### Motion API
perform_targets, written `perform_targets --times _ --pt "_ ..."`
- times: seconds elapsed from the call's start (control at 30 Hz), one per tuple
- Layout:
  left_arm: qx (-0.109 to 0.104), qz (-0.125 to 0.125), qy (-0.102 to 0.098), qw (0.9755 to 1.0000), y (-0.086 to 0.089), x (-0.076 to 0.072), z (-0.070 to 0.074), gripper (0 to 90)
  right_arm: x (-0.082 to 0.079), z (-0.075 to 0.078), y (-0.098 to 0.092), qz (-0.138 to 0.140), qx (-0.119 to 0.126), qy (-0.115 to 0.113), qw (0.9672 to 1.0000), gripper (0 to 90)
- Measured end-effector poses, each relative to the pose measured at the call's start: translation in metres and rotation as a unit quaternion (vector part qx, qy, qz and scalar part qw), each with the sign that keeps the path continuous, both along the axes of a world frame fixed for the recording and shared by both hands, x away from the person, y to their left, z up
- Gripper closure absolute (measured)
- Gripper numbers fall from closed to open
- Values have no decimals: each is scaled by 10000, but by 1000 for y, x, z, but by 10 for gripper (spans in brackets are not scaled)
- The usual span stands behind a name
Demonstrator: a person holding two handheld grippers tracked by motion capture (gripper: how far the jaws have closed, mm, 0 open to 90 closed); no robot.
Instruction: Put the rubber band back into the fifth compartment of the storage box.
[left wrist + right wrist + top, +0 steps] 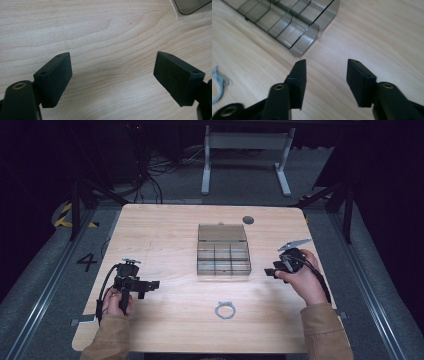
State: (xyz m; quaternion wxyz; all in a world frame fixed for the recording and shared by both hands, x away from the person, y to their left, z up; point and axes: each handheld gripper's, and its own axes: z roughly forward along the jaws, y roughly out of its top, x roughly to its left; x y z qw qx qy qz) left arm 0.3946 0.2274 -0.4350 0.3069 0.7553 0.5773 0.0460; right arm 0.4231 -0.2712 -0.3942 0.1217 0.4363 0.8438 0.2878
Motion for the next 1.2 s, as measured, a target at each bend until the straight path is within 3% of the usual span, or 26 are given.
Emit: perform_targets --times 0.07,0.1,0.2,0.3,0.4,0.43,0.47,0.5,0.67,0.77,0.87,1.0,1.03,1.07,1.17,1.2 --pt "8 34 18 10000 0 0 0 159 0 0 -1 49 -80 -39 9999 524" --pt "13 15 4 10000 0 -1 1 158 -1 0 -2 205 -168 -52 9996 561" --pt "-6 14 -13 10000 0 -1 2 158 -2 3 -2 418 -162 -72 9990 595" --pt "32 -25 -2 10000 -2 0 0 159 -5 8 -1 393 5 -153 9991 597" --pt "41 -28 3 10000 -2 0 0 159 -7 9 0 413 -29 -179 9990 590" --pt "30 -38 -16 10000 -2 0 0 159 -8 10 1 417 -44 -65 9991 591" --pt "26 -52 -26 10000 -2 0 1 158 -9 8 2 436 18 205 9988 584" --pt "22 -66 -20 10000 -1 0 1 158 -9 7 2 461 0 287 9985 590" --pt "7 -42 -11 10000 -1 0 0 159 -12 10 10 575 -179 363 9975 573" --pt "7 -33 -17 10000 -1 0 1 158 -13 13 14 655 -292 220 9972 572" --pt "13 -44 -23 10000 -2 0 1 158 -17 18 21 820 -251 113 9963 602" --pt "21 -43 -31 10000 -3 1 0 158 -22 22 32 1048 -263 109 9941 610" --pt "14 -46 -32 10000 -3 1 0 158 -23 22 35 1139 -284 123 9930 605" --pt "12 -49 -33 10000 -3 1 1 158 -27 23 43 1416 -155 232 9895 593" --pt "8 -44 -35 10000 -3 1 1 158 -31 25 51 1577 -14 280 9871 583" --pt "8 -44 -34 10000 -3 1 1 158 -35 26 59 1673 -93 268 9855 581"
